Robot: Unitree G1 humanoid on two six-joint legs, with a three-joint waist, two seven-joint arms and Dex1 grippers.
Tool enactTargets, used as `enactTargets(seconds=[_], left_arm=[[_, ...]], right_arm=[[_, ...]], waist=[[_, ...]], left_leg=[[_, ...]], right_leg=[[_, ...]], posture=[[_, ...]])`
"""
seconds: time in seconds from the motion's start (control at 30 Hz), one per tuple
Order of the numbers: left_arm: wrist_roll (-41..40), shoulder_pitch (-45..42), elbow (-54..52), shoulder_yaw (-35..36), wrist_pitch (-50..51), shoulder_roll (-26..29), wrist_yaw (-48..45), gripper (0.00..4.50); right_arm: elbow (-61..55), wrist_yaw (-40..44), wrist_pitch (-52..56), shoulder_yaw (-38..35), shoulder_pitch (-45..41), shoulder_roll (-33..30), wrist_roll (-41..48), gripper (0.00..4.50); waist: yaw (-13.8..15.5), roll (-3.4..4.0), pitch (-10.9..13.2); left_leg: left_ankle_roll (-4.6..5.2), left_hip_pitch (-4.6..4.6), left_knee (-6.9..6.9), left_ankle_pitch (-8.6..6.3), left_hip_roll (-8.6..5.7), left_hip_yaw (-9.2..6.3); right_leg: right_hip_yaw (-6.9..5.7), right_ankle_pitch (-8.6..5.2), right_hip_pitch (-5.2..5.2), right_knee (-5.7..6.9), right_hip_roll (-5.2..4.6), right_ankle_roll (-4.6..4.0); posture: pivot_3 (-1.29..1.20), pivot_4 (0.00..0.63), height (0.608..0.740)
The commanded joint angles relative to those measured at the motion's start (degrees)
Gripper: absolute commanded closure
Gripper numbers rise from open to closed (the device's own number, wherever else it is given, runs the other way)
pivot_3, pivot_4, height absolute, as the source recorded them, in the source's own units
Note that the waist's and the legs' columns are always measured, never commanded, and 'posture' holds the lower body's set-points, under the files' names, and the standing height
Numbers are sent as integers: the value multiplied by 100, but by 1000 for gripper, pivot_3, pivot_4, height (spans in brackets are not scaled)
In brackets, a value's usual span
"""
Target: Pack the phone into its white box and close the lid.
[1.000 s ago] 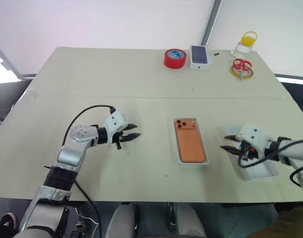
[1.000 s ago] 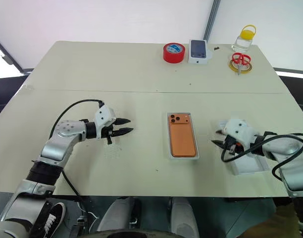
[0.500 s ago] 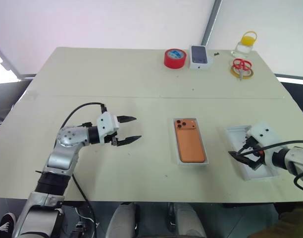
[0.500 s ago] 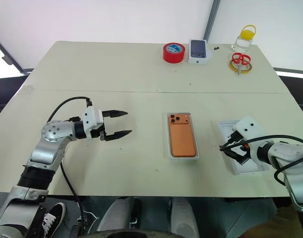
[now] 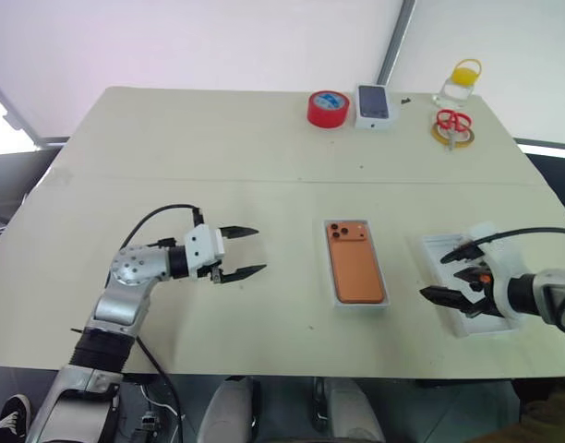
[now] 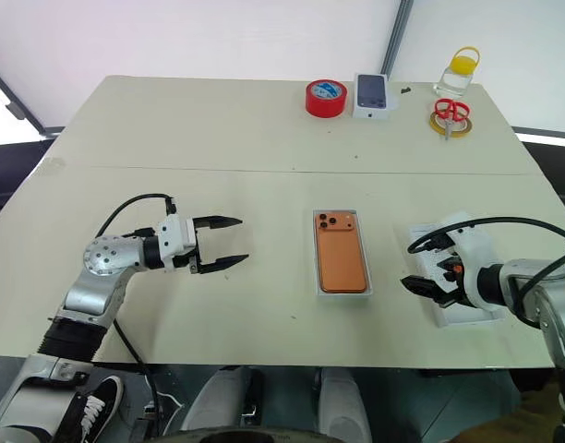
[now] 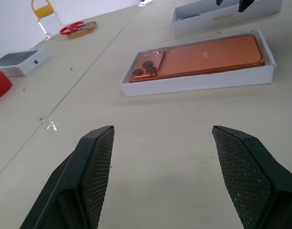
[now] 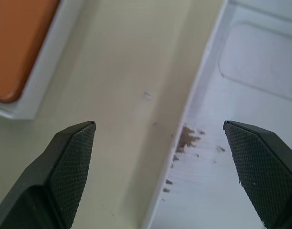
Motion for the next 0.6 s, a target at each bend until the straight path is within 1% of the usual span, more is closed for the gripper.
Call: enactTargets(seconds=[0.03, 0.13, 0.3, 0.33, 0.4, 0.5, 0.53, 0.57, 0.6], left_arm=[[-8, 76, -298, 1, -78, -30, 113, 1067], [0, 182, -439, -9, -20, -57, 220, 1067], [26, 301, -610, -51, 25, -61, 349, 1067], [27, 308, -632, -55, 33, -64, 370, 1067], [33, 307, -671, -66, 54, -77, 412, 1067], [45, 299, -739, -95, 106, -101, 476, 1067], [47, 298, -756, -101, 120, -111, 492, 1067], [52, 299, -770, -108, 130, -117, 508, 1067], [59, 301, -779, -114, 133, -117, 520, 1067]], right_arm=[[14, -112, -59, 113, -59, -73, 51, 21], [205, -227, -139, 197, -177, -65, 18, 21], [210, -244, -95, 342, -238, -96, 146, 21], [199, -268, -72, 394, -217, -74, 154, 252], [226, -329, -162, 540, -144, -88, 91, 842], [392, -435, -260, 658, -66, -28, 16, 2425], [448, -490, -351, 731, -43, -19, -40, 2872], [500, -526, -394, 767, -44, 6, -58, 3491], [538, -549, -411, 790, -66, 27, -63, 4008]], waist=[[0, 0, 0], [-1, 0, 0], [-1, 0, 0], [3, 0, 0], [6, 0, 0], [-1, -1, 0], [-1, -2, -1], [-1, -4, -3], [-2, -8, -5]], left_leg=[[0, 0, 0, 0, 0, 0], [0, 0, 0, 0, 0, 1], [0, 0, 0, 0, 3, 1], [0, 0, 0, 0, 4, 0], [0, 0, 0, 0, 4, 0], [0, 0, 0, 0, 4, 1], [0, 0, 0, 0, 4, 1], [0, 0, 0, 0, 6, 0], [0, 0, 0, 0, 9, 0]], right_leg=[[0, 0, 0, 0, 0, 0], [0, 0, 0, 0, 1, 0], [0, 0, 0, 0, 5, 1], [0, 0, 0, 0, 5, 1], [0, 0, 0, 0, 5, 1], [1, 0, 0, -1, 5, 1], [0, 0, 0, -1, 6, 1], [0, 0, 0, -1, 8, 1], [0, 0, 1, -1, 11, 1]], posture=[[0, 150, 739], [0, 150, 739], [0, 150, 739], [0, 150, 739], [0, 150, 739], [0, 150, 739], [0, 150, 739], [0, 150, 739], [0, 150, 739]])
